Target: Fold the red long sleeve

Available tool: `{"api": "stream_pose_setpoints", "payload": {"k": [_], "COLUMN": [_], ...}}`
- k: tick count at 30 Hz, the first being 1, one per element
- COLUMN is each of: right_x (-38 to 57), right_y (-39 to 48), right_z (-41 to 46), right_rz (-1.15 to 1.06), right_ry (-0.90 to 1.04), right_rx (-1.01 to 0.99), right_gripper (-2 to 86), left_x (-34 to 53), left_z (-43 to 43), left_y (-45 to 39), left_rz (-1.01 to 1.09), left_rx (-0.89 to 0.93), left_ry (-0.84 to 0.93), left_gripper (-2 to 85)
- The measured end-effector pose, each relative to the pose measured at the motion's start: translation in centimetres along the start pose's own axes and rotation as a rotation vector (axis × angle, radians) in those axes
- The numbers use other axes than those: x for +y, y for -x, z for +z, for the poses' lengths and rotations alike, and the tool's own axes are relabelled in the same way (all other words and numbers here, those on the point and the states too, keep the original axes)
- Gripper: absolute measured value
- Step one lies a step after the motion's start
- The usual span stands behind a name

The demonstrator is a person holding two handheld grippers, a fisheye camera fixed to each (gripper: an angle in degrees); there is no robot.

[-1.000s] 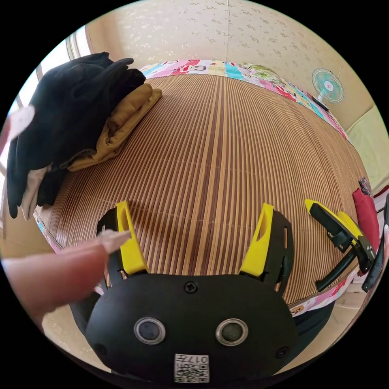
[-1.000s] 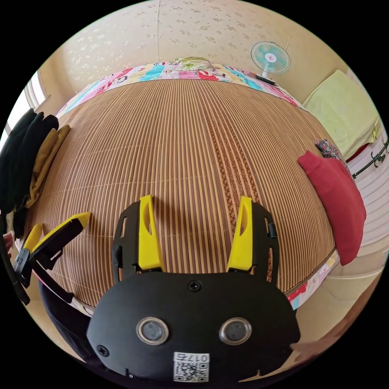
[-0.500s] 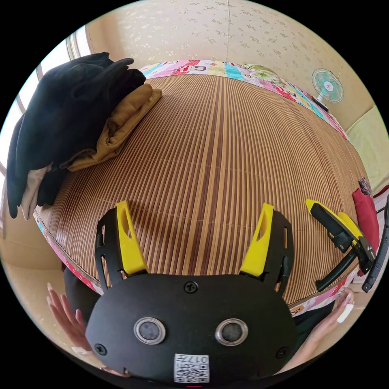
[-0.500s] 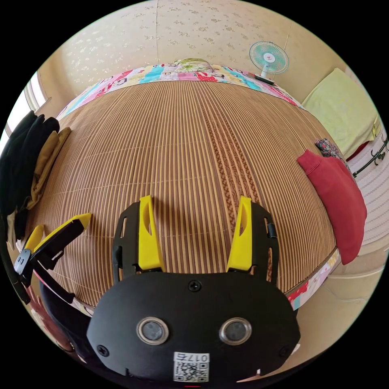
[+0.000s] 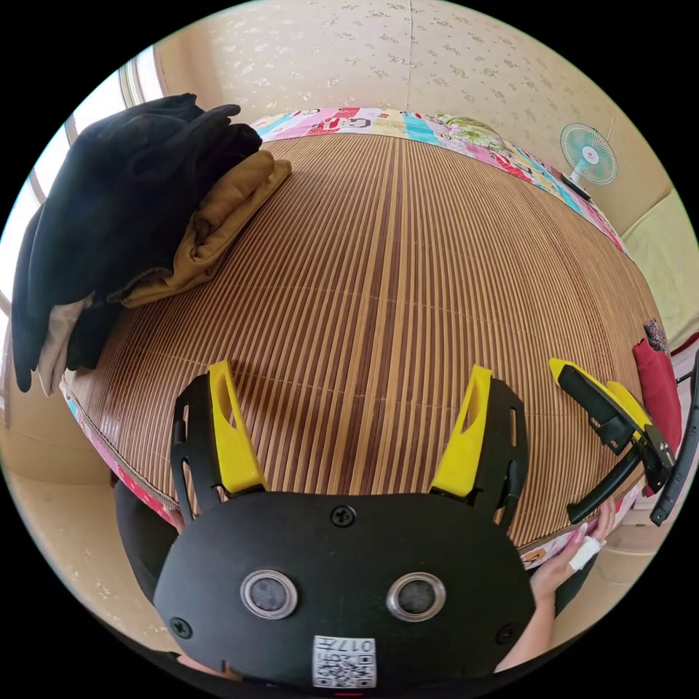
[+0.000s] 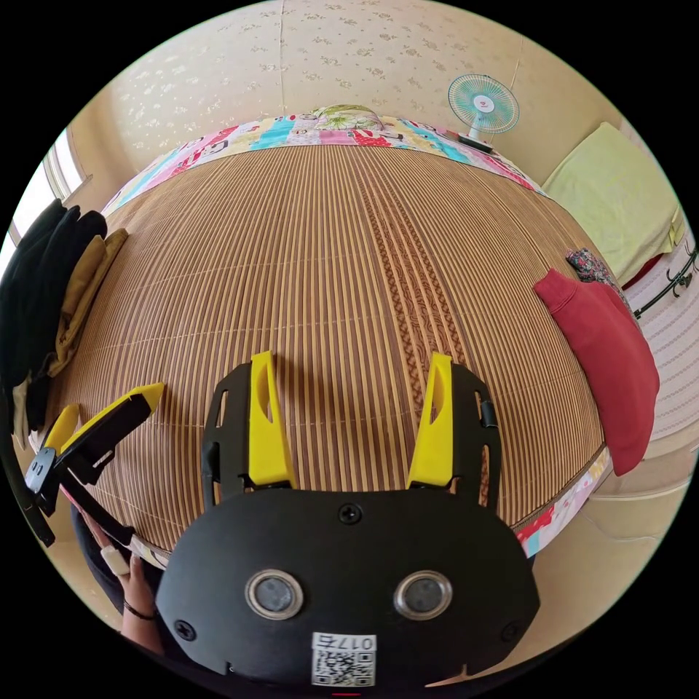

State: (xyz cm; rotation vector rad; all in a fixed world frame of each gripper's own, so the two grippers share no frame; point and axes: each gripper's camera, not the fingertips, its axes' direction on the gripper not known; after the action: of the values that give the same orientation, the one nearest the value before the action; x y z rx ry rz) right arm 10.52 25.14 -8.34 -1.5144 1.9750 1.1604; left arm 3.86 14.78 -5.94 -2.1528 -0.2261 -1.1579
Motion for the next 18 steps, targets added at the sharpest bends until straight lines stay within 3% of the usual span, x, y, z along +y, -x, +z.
{"api": "stream_pose_setpoints", "payload": {"k": [18], "right_x": [-0.3], "right_y": [0.4], "right_z": [1.5], "right_rz": [0.004], "right_ry": [-0.002], "right_rx": [-0.009], "right_gripper": [27.1], "left_x": [0.2], "left_z": [-0.2], "left_y": [-1.1], "left_rz": [-0.003], "left_rx": [0.003], "left_ry": [0.0], "left_gripper": [40.7]}}
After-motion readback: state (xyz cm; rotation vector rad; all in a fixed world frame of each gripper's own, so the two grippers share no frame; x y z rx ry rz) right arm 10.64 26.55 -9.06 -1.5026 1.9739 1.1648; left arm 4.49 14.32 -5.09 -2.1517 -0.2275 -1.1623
